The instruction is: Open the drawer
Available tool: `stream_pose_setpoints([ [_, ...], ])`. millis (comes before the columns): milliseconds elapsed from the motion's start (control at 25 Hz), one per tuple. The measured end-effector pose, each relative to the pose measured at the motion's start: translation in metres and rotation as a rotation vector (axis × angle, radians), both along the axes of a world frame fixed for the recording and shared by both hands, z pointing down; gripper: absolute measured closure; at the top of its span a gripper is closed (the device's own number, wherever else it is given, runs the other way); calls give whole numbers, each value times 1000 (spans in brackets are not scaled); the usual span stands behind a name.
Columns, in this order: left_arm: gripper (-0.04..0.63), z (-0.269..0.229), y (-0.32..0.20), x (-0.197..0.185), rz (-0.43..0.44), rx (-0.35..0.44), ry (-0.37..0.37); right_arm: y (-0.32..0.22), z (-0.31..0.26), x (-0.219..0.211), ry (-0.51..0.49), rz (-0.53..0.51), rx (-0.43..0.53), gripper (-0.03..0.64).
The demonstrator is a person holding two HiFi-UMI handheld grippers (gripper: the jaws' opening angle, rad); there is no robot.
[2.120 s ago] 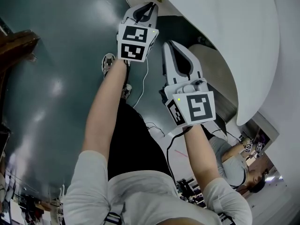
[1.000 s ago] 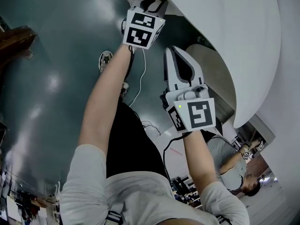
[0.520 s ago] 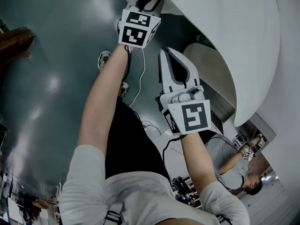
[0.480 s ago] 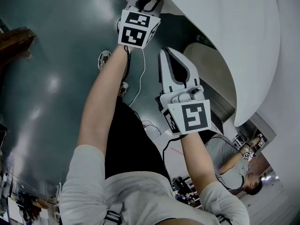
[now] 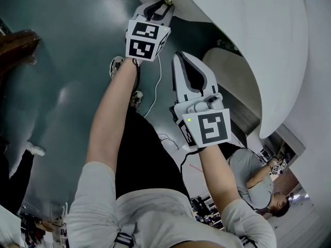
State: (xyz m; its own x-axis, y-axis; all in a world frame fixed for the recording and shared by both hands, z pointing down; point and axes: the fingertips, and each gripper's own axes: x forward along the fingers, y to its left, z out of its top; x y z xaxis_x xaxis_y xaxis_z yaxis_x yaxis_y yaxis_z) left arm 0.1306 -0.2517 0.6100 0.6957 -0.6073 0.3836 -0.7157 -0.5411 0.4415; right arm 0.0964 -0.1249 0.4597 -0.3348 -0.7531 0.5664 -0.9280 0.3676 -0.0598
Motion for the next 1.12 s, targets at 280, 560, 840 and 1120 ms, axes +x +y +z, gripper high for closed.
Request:
stream_pose_setpoints([
  [280,491,-3,14,-17,-20,2,14,10,-2,-15,7,-27,0,603],
  [560,491,-1,29,-34,-42,-4,18,19,-4,-34,6,-68,0,603],
  [840,491,-1,46,-51,-49,-9,16,29,-7,-53,5,-95,3,603],
  [1120,491,-2,61,-65,-60,-14,16,38,-8,-67,12,-117,0,603],
])
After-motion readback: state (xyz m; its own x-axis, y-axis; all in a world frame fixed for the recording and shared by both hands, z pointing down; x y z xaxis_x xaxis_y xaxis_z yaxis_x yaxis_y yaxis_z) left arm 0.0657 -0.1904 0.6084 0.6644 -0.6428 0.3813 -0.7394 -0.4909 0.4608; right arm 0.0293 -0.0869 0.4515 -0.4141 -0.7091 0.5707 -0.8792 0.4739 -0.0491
